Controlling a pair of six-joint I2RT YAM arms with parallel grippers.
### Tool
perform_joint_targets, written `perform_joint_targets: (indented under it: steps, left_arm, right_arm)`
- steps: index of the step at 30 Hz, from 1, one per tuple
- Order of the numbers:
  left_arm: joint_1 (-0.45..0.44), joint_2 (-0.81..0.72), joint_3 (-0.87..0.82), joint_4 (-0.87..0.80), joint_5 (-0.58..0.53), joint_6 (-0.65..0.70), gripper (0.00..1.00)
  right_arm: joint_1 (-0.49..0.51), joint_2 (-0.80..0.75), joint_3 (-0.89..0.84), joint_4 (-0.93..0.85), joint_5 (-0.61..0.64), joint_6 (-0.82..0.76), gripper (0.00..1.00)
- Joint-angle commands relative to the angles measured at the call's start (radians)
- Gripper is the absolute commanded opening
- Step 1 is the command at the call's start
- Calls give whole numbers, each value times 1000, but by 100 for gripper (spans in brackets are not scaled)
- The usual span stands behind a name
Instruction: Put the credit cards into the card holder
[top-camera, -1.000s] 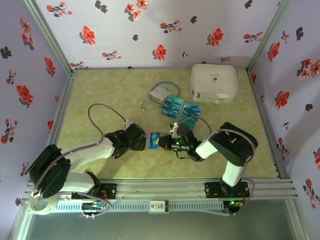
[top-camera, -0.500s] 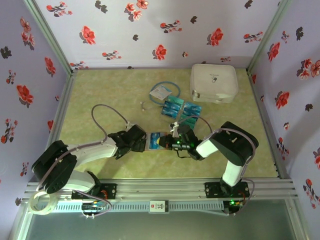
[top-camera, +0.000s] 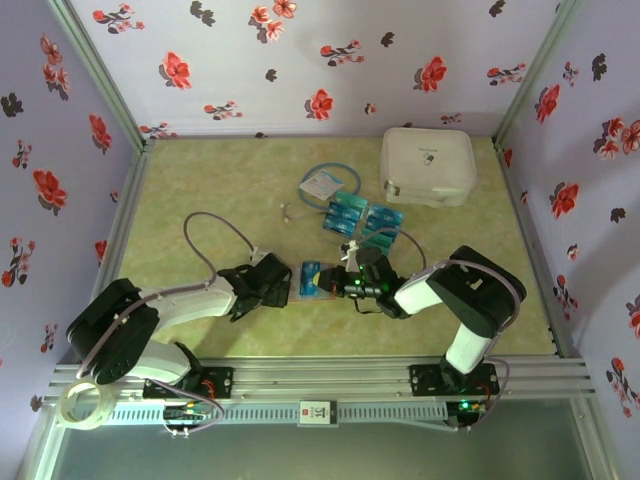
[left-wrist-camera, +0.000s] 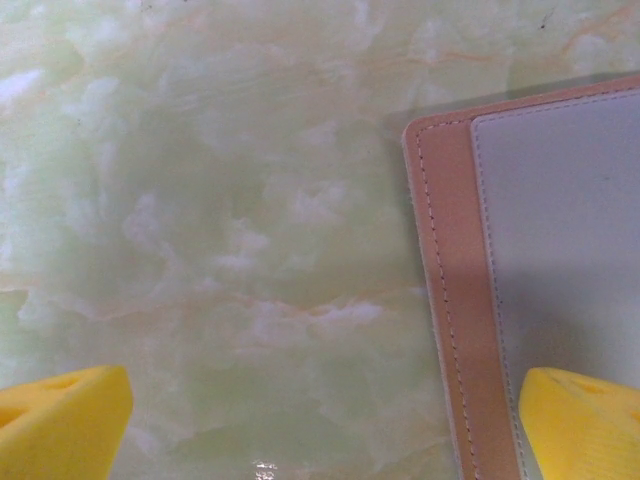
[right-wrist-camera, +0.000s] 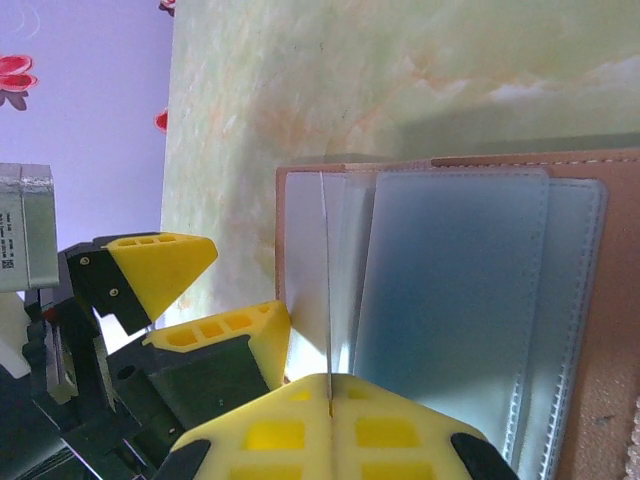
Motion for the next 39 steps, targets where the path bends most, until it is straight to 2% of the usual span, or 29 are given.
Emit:
perform_joint_targets:
  steps: [1,39]
  left_arm:
    - [-8,2,-18,-11,-36,-22,100]
    - [-7,0,-15,-10,-36,-23,100]
  right_arm:
    - [-8,-4,22,18,19,-7,1]
    - [-9,109,26,140,-7,45,0]
